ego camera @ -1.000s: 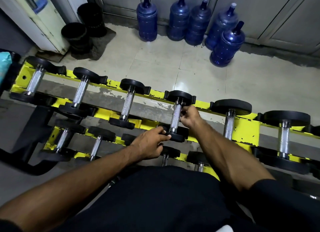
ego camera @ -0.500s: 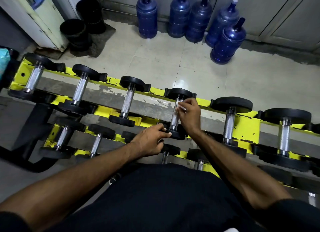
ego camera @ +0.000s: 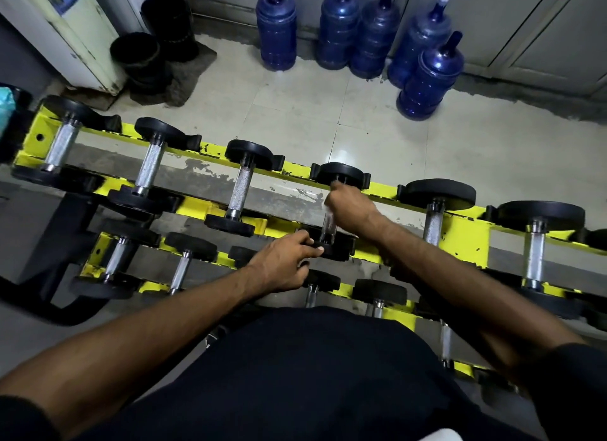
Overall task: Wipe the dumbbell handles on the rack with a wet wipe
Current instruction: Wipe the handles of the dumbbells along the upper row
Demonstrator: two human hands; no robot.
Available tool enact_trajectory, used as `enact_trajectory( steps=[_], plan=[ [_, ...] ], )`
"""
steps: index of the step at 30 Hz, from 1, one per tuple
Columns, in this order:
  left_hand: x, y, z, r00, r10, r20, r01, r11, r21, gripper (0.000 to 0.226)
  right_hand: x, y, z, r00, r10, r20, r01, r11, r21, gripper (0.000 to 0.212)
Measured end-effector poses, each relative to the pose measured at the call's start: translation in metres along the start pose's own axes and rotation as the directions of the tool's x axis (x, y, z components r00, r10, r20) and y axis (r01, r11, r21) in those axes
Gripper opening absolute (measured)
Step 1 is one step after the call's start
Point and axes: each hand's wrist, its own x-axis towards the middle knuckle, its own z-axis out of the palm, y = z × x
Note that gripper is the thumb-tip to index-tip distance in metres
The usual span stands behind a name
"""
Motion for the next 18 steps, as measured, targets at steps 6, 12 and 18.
enact_trajectory(
  steps=[6,12,18],
  plan=[
    [-0.001,0.001,0.001,1.0,-0.002,-0.014,0.002,1.0,-0.013,0.044,0.001,-0.007,0.007,1.0,0.031,0.002,-0.031,0.998,-0.048,0.015],
    [0.002,-0.001,0.0,1.0,-0.002,-0.006,0.002,1.0,-0.006,0.041,0.008,-0.001,0.001,0.995,-0.047,0.089,0.047,0.999,-0.003,0.016],
    [0.003,0.002,0.001,1.0,-0.006,-0.006,0.006,1.0,0.015,0.043,0.013,-0.001,-0.002,0.997,-0.027,0.069,0.021,0.997,0.078,0.012]
  ],
)
